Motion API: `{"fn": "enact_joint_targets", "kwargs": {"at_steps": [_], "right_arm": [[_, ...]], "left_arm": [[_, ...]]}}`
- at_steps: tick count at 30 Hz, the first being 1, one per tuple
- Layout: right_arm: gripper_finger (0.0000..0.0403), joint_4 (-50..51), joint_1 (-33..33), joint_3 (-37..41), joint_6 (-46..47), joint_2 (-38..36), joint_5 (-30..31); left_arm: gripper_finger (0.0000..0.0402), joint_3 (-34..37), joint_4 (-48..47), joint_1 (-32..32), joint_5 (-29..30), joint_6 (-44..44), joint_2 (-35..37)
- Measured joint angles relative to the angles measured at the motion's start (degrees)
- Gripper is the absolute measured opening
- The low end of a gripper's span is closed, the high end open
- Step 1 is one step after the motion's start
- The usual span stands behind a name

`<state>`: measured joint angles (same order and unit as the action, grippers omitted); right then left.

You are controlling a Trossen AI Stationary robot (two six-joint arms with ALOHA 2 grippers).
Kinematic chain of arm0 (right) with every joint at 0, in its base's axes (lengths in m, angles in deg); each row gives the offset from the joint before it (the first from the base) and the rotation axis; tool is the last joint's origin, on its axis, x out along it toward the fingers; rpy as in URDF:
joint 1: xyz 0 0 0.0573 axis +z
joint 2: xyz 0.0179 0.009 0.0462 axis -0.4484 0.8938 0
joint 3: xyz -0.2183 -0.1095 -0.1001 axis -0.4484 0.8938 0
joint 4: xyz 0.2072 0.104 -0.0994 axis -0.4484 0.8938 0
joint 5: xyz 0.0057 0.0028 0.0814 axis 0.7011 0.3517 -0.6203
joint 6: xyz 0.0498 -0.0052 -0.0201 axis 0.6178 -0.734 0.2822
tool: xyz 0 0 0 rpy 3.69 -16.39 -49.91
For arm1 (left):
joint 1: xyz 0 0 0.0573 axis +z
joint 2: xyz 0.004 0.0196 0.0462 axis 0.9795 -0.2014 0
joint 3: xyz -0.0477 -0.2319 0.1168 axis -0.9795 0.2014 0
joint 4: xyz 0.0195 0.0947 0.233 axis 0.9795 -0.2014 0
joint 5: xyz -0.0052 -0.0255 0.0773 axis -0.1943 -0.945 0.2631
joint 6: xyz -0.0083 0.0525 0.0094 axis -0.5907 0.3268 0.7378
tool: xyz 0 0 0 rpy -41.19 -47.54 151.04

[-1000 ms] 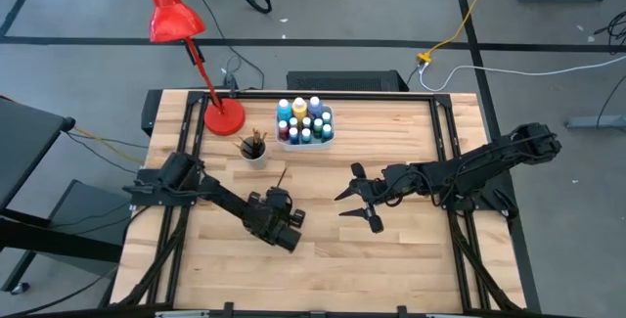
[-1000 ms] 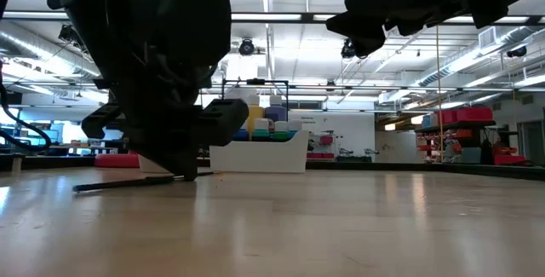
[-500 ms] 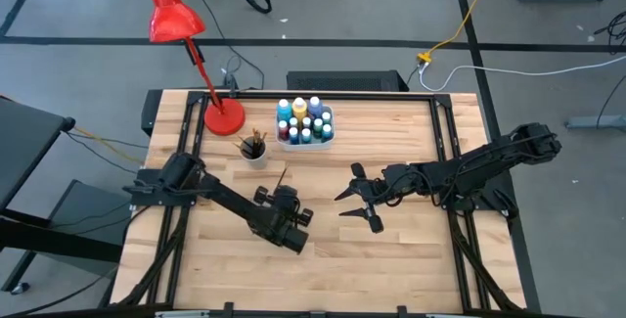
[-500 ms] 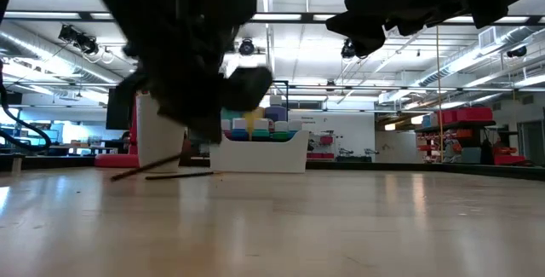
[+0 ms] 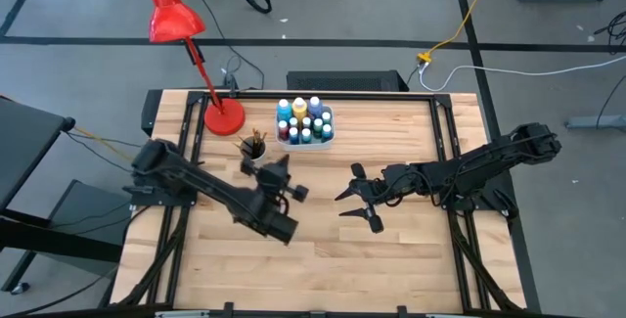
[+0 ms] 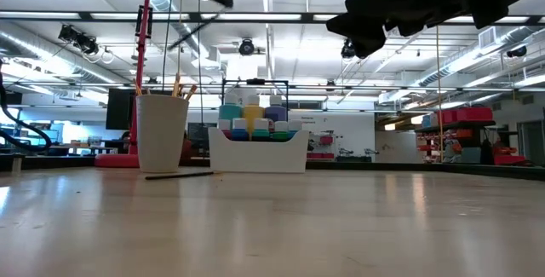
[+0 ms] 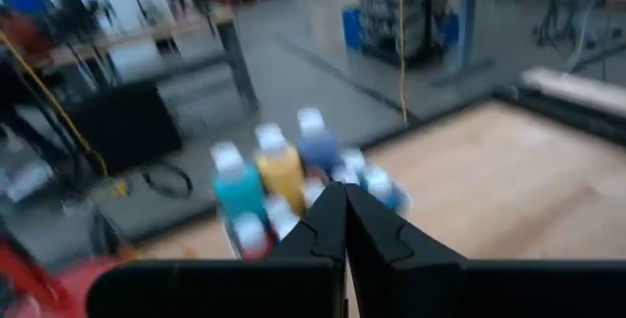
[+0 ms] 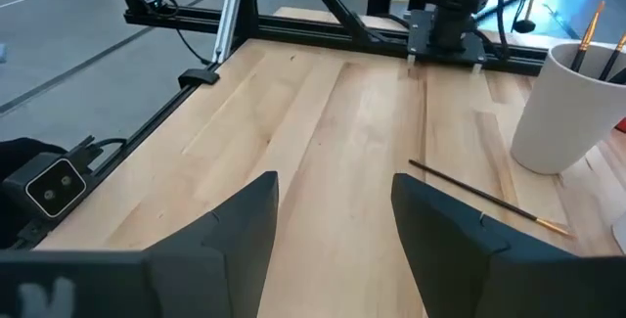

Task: Pick & Place Paint Supplies
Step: Put the black paint brush into the white cup

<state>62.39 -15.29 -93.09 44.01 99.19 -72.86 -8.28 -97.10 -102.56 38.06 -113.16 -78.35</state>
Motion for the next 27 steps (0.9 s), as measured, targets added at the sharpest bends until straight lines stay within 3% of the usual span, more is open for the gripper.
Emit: {"fn": "enact_joint_targets", "kwargs": {"at_steps": [6,16,27], "right_arm": [[0.0208,0.02,0.0,0.03,0.02,0.01,-0.01],[0.0208,0.28,0.0,0.04,0.02,0.0,-0.11],[0.0208,0.51,0.0,0.04,-0.42,0.0,-0.09]], "left_arm": [[0.0004,0.12,-3.33,2.6,9.74,7.07,4.47],[0.0005,2.27,-6.74,11.4,11.91,11.23,5.13],[0.0004,19.78,-6.07,18.54,11.87,-12.5,5.06]]}}
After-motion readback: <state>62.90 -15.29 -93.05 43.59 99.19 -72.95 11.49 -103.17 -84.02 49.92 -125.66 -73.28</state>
